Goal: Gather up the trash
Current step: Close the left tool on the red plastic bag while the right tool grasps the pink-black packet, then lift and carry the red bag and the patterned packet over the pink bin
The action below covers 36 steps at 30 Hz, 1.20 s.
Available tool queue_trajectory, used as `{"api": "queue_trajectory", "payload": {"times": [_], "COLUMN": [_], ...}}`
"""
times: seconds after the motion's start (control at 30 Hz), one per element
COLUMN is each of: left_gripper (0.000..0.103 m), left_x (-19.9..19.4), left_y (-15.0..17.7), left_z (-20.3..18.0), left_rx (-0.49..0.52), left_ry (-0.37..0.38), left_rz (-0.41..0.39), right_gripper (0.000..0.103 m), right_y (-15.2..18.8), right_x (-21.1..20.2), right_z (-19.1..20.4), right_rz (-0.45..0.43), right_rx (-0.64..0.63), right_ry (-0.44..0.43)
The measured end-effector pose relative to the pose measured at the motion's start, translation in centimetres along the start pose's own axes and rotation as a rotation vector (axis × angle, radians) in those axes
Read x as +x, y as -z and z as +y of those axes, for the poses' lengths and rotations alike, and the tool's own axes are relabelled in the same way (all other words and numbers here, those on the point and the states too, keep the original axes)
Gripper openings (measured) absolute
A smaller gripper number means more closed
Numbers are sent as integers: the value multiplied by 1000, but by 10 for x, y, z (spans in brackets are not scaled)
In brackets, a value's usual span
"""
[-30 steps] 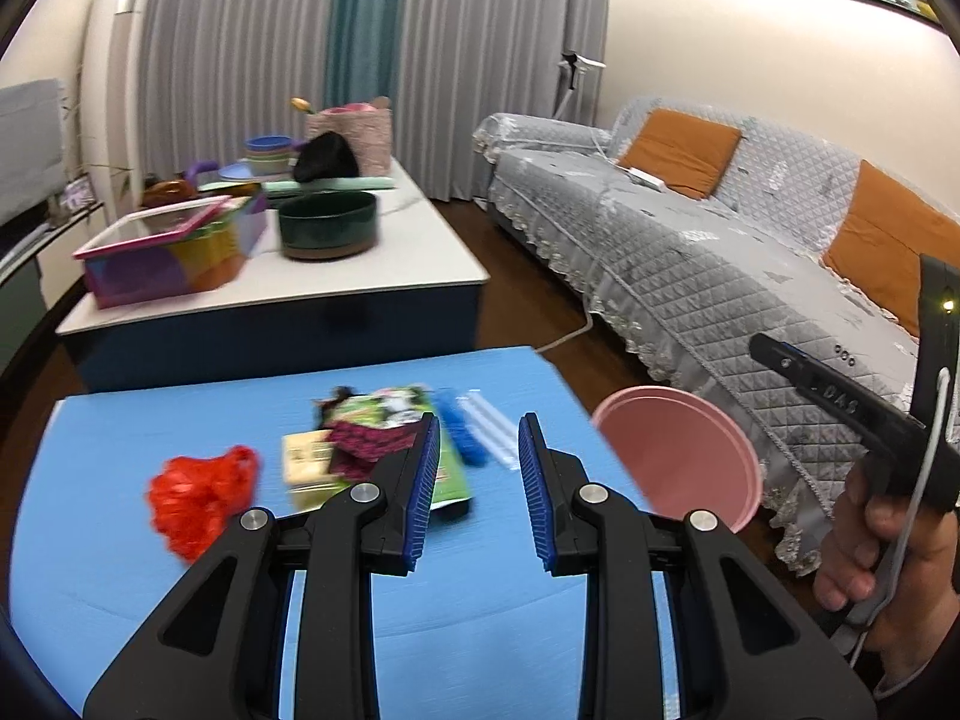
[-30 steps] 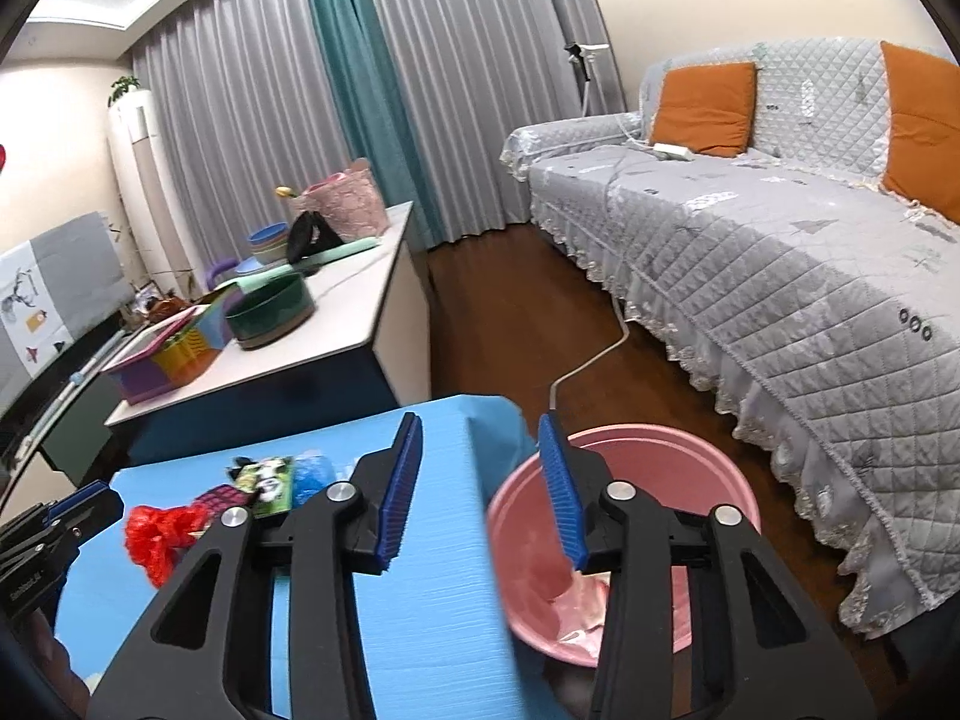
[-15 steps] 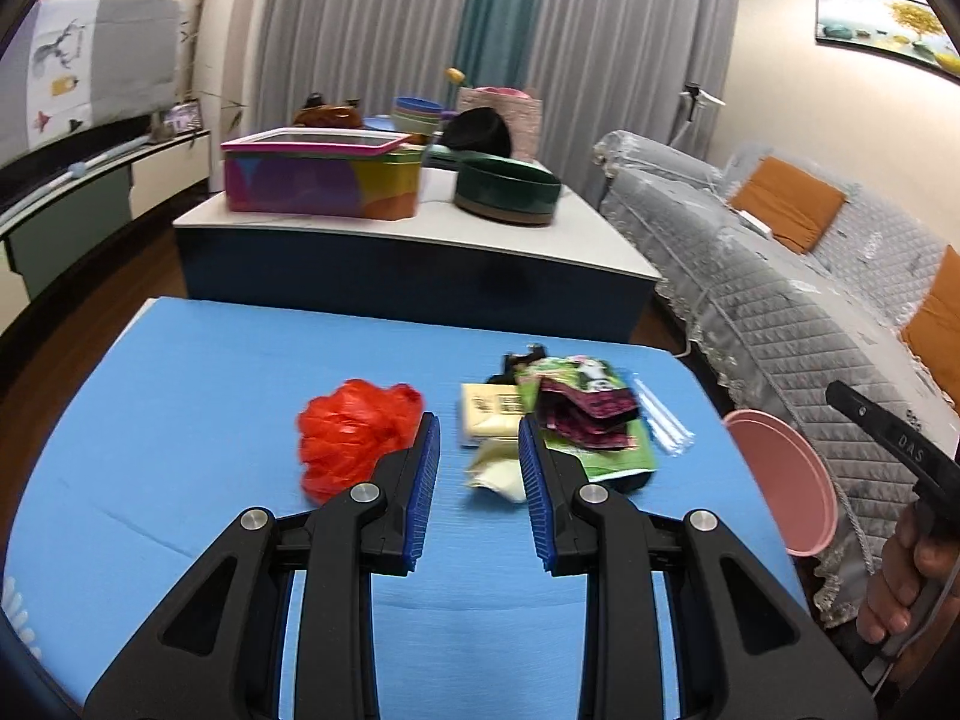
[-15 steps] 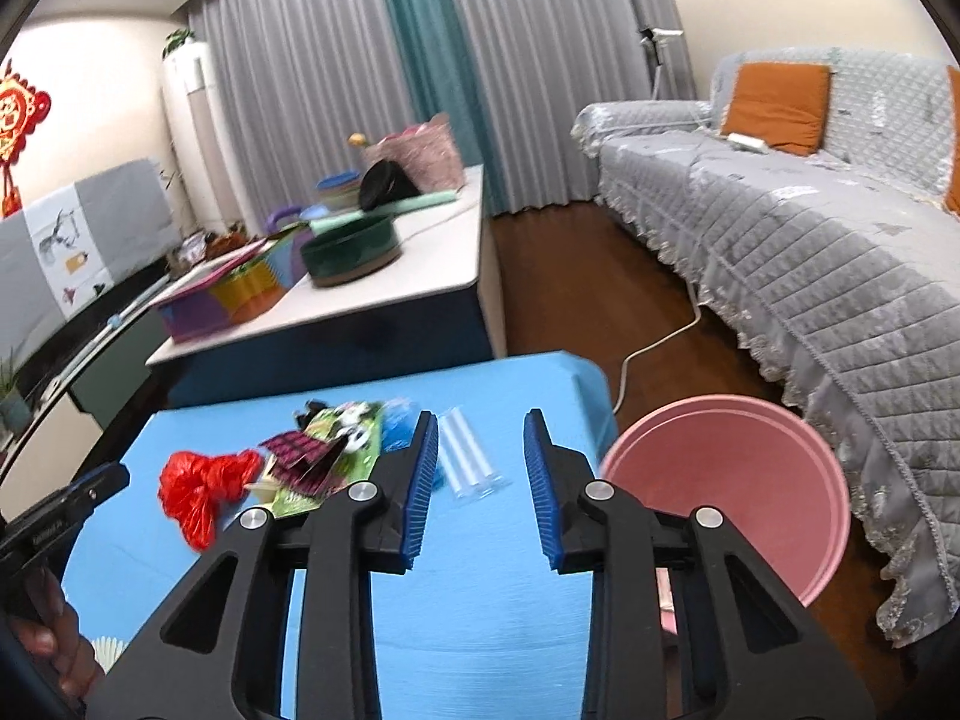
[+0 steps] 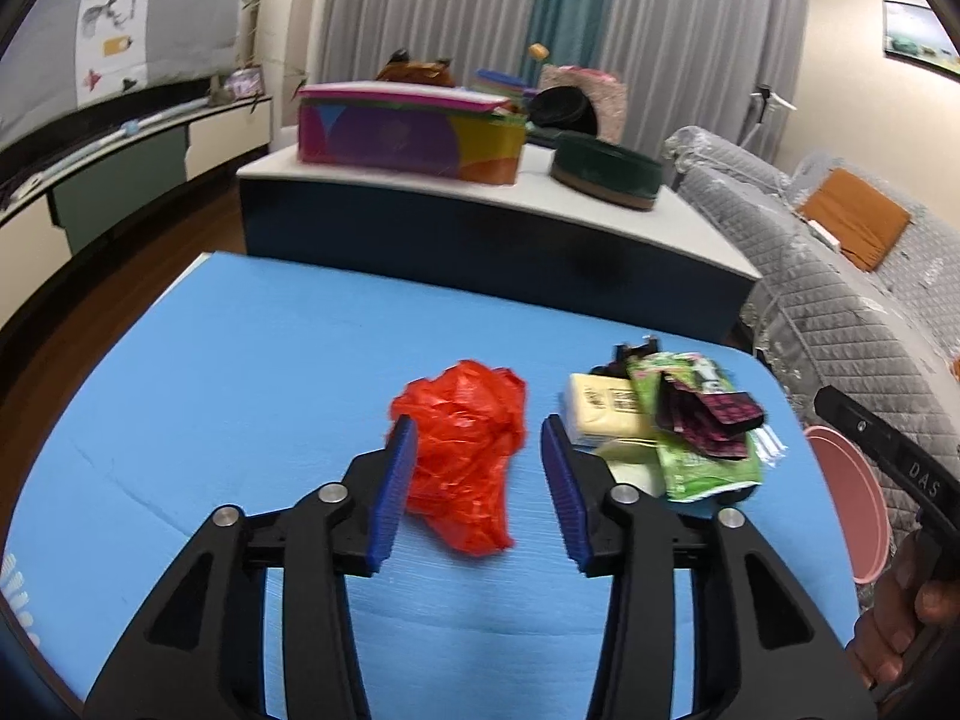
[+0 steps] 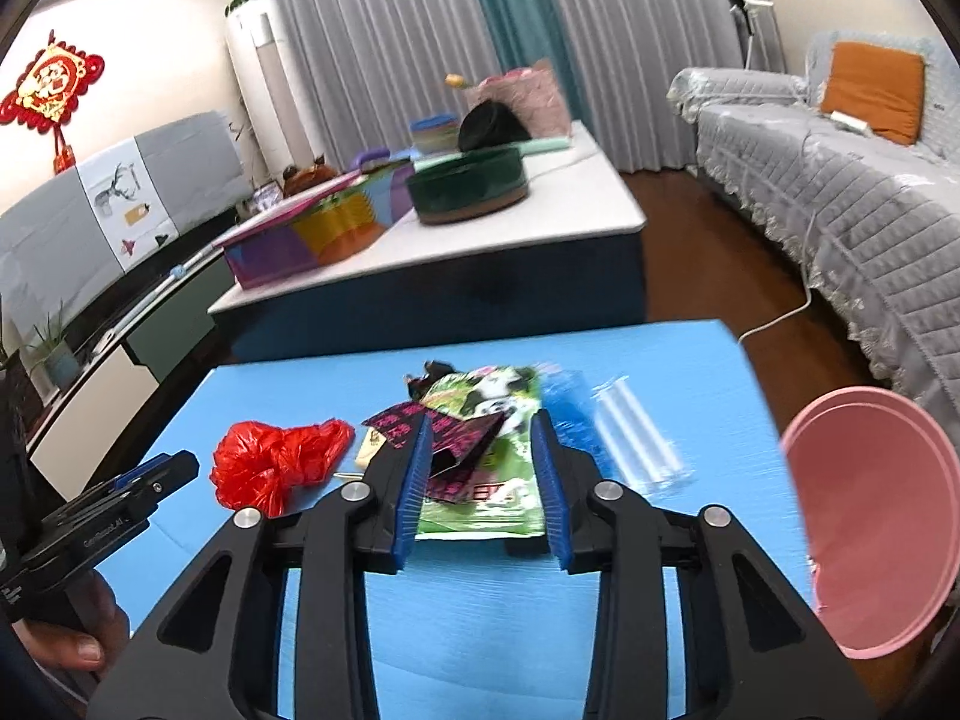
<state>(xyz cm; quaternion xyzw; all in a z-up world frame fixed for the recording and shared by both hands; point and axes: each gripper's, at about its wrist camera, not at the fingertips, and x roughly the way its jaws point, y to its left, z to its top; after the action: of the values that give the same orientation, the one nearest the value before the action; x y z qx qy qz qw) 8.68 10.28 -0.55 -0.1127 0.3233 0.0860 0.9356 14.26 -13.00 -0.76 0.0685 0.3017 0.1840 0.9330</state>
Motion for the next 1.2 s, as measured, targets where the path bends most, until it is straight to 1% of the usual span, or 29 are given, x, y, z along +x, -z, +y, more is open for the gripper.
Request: {"api": "queue_trajectory", "payload": {"times": [0.07,0.17,0.33,0.4,0.53,0.63,0.8,0.9,0.93,1.07,1.13,1.17,1.2], "left_gripper": [58,64,64,65,64,64,64,64,64,48,44,40,34], "left_x": [10,22,41,47,53,56,57,59,59,60,58,58,57], "left_y": [1,1,2,4,6,6,7,8,7,7,7,7,7], "left_z": [3,6,9,12,11,10,8,9,9,9,7,6,5], "left_rx": [-10,-17,-27,-44,-41,-41,-35,-40,-43,-46,-38,-33,-29], "left_ry": [-22,-43,-85,-86,-88,-86,-91,-89,-89,-77,-79,-80,-80], "left_rz": [16,38,84,103,118,124,129,137,138,142,138,137,135], "right_gripper": [44,48,50,50,50,45,33,28,27,21,19,18,17], "right_y": [2,3,6,7,8,8,7,7,7,7,6,6,5], "right_x": [13,28,46,50,56,60,61,60,59,56,53,51,50], "right_z": [1,0,-3,-2,1,4,4,4,5,7,9,10,12], "right_rz": [22,51,98,107,117,123,123,123,122,112,104,98,94], "right_rx": [12,30,61,63,55,47,40,31,26,8,-4,-12,-18], "right_ry": [-6,-6,-24,-26,-30,-31,-29,-33,-35,-40,-40,-40,-42]}}
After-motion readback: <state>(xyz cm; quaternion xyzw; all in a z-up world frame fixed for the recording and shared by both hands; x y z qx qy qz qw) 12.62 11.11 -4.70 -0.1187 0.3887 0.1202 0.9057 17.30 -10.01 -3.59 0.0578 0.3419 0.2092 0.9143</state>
